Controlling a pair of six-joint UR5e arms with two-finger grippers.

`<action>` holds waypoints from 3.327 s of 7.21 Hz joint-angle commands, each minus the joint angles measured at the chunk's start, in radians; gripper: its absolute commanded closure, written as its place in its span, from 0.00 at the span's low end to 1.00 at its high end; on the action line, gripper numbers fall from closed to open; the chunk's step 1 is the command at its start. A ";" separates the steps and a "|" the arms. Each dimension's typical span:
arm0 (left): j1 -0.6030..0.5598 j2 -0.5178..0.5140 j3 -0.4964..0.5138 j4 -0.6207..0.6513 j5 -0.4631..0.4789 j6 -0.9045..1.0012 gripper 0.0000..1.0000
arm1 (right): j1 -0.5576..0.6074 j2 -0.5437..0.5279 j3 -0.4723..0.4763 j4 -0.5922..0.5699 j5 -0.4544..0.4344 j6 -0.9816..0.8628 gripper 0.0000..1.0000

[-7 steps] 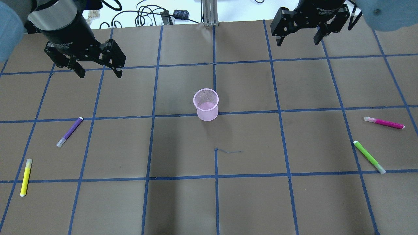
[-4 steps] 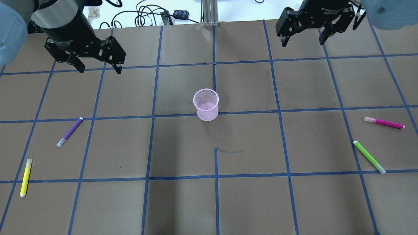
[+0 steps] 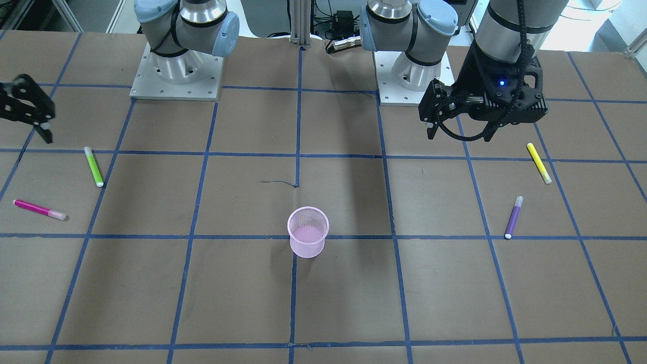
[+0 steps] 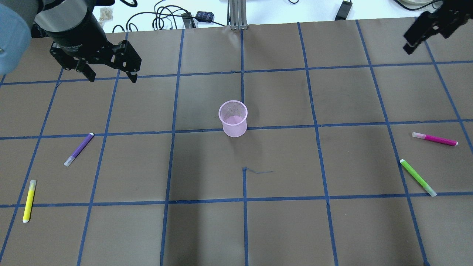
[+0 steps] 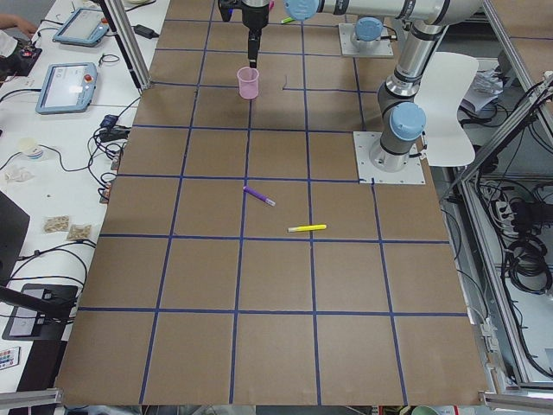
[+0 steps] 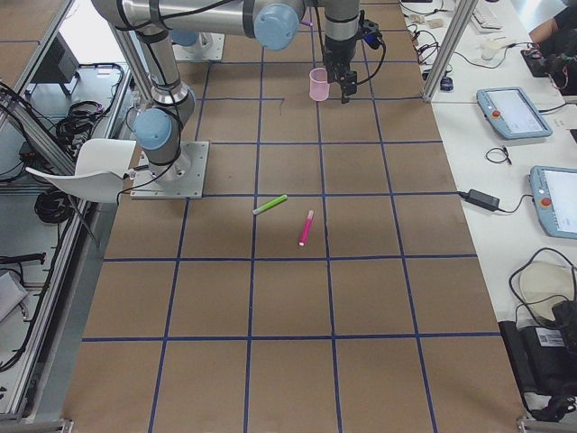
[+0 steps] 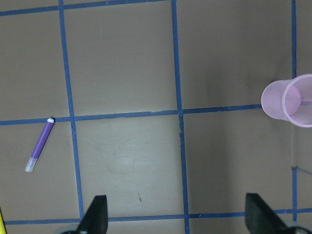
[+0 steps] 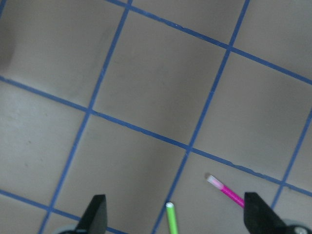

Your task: Insert purple and pink pens into pink cup

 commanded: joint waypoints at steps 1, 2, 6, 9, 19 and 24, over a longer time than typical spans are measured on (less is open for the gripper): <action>0.003 0.000 0.003 0.001 -0.006 0.002 0.02 | -0.248 0.026 0.008 -0.003 0.001 -0.447 0.00; 0.009 0.003 0.003 0.001 -0.001 0.003 0.02 | -0.350 0.093 0.017 -0.002 0.077 -0.646 0.00; 0.014 -0.013 -0.031 0.007 0.002 0.028 0.00 | -0.560 0.317 0.283 -0.346 0.317 -1.218 0.03; 0.154 -0.069 -0.057 0.030 -0.007 0.252 0.00 | -0.683 0.424 0.293 -0.235 0.438 -1.363 0.13; 0.397 -0.385 -0.211 0.353 0.116 0.798 0.00 | -0.690 0.487 0.321 -0.208 0.485 -1.623 0.35; 0.411 -0.460 -0.214 0.401 0.155 0.891 0.00 | -0.690 0.490 0.321 -0.218 0.473 -1.606 0.93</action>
